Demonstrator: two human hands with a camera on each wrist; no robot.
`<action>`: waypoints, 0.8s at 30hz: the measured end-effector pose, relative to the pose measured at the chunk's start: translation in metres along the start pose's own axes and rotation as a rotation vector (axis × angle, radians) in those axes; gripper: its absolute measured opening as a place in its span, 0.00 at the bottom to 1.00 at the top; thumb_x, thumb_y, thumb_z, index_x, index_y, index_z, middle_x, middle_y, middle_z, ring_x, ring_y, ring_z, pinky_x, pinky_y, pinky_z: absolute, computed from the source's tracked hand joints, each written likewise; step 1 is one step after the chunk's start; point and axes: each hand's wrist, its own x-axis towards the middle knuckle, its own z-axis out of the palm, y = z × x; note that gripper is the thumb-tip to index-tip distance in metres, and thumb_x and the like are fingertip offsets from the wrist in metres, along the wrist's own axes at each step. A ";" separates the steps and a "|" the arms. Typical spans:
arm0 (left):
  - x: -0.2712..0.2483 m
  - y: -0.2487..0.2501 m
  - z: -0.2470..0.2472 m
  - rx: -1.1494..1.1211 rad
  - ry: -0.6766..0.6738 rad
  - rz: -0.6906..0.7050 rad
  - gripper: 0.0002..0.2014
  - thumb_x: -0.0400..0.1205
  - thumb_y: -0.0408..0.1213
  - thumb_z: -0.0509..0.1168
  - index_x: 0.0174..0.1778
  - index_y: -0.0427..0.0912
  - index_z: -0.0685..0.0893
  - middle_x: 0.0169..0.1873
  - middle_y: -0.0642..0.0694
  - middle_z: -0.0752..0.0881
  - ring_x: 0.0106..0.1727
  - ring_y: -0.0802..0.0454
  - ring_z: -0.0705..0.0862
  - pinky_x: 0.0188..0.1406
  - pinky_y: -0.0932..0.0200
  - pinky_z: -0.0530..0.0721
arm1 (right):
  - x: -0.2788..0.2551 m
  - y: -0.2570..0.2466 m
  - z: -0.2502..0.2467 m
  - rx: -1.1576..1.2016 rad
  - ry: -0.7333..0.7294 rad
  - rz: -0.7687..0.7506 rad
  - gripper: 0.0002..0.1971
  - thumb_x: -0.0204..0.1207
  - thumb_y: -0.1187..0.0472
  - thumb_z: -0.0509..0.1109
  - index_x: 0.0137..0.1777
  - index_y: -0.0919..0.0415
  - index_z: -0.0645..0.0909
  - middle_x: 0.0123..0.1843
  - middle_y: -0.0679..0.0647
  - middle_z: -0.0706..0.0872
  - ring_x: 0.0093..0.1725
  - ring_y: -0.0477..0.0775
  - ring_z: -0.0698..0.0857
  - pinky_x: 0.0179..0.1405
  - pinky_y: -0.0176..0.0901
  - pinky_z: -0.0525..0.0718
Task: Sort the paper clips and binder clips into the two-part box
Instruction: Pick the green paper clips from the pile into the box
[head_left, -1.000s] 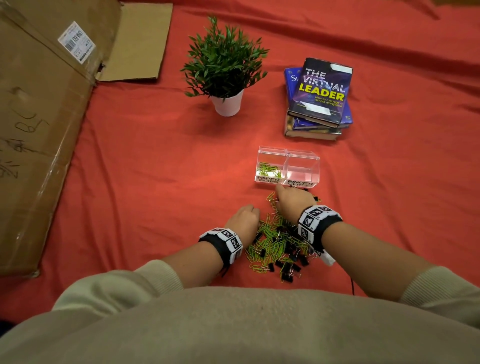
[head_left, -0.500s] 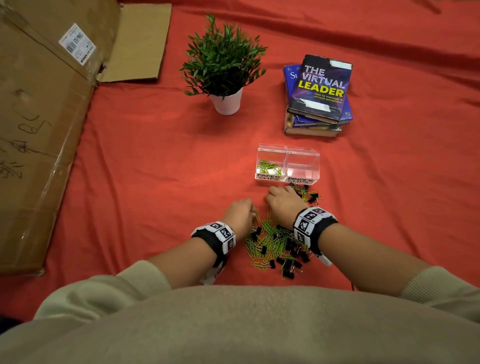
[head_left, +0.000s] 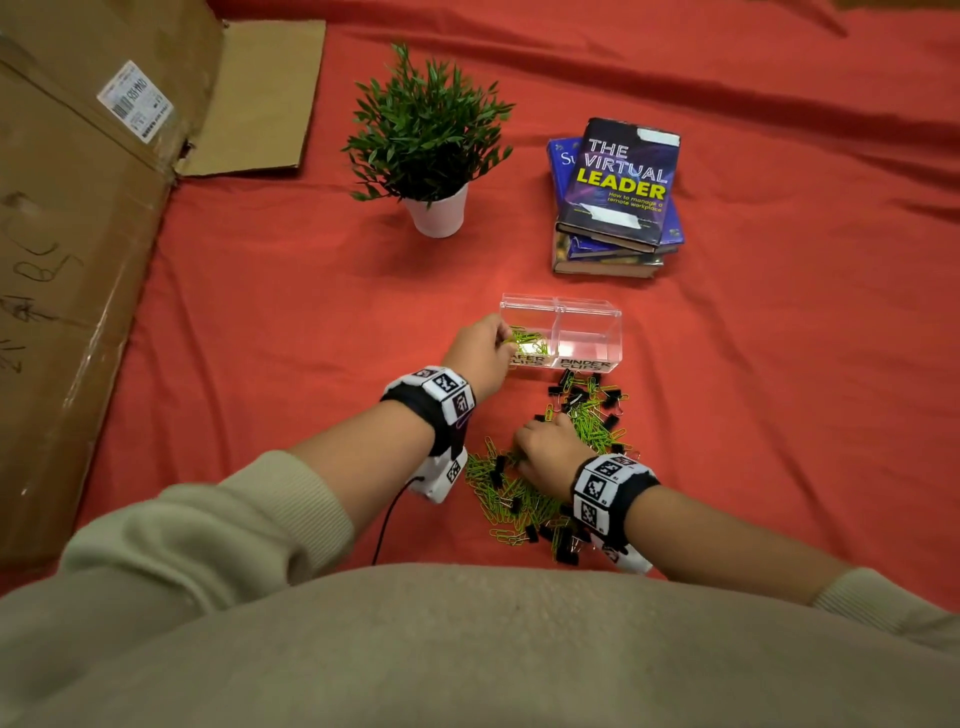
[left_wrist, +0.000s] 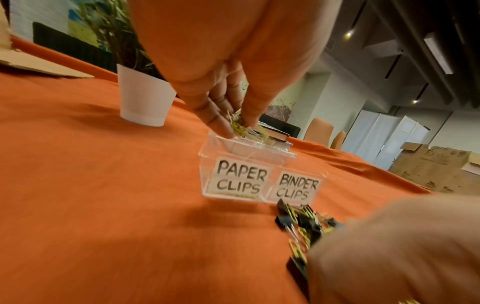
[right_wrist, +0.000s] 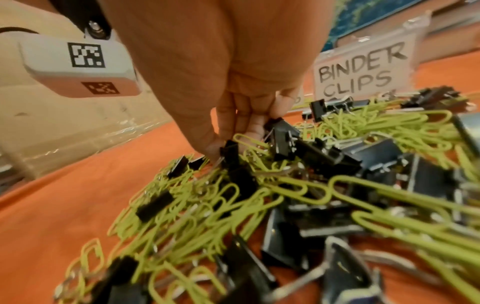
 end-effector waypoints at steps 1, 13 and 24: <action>0.011 0.009 0.002 0.001 0.006 0.006 0.03 0.82 0.33 0.63 0.44 0.44 0.76 0.37 0.47 0.81 0.37 0.49 0.78 0.38 0.60 0.74 | -0.001 0.005 -0.004 0.049 -0.007 0.031 0.10 0.78 0.59 0.64 0.55 0.62 0.79 0.55 0.57 0.82 0.57 0.59 0.80 0.71 0.53 0.63; 0.043 0.009 0.006 0.252 -0.073 0.043 0.07 0.80 0.33 0.65 0.54 0.39 0.82 0.53 0.40 0.86 0.54 0.42 0.84 0.53 0.53 0.82 | -0.007 0.032 -0.053 0.879 0.155 0.183 0.03 0.73 0.69 0.72 0.44 0.62 0.84 0.42 0.60 0.89 0.33 0.49 0.81 0.30 0.38 0.82; -0.048 -0.050 0.009 0.250 -0.234 0.049 0.13 0.77 0.27 0.62 0.55 0.40 0.84 0.54 0.43 0.83 0.56 0.46 0.83 0.56 0.61 0.77 | 0.056 0.047 -0.109 0.904 0.402 0.250 0.05 0.69 0.68 0.76 0.43 0.63 0.83 0.38 0.58 0.86 0.37 0.52 0.84 0.41 0.43 0.83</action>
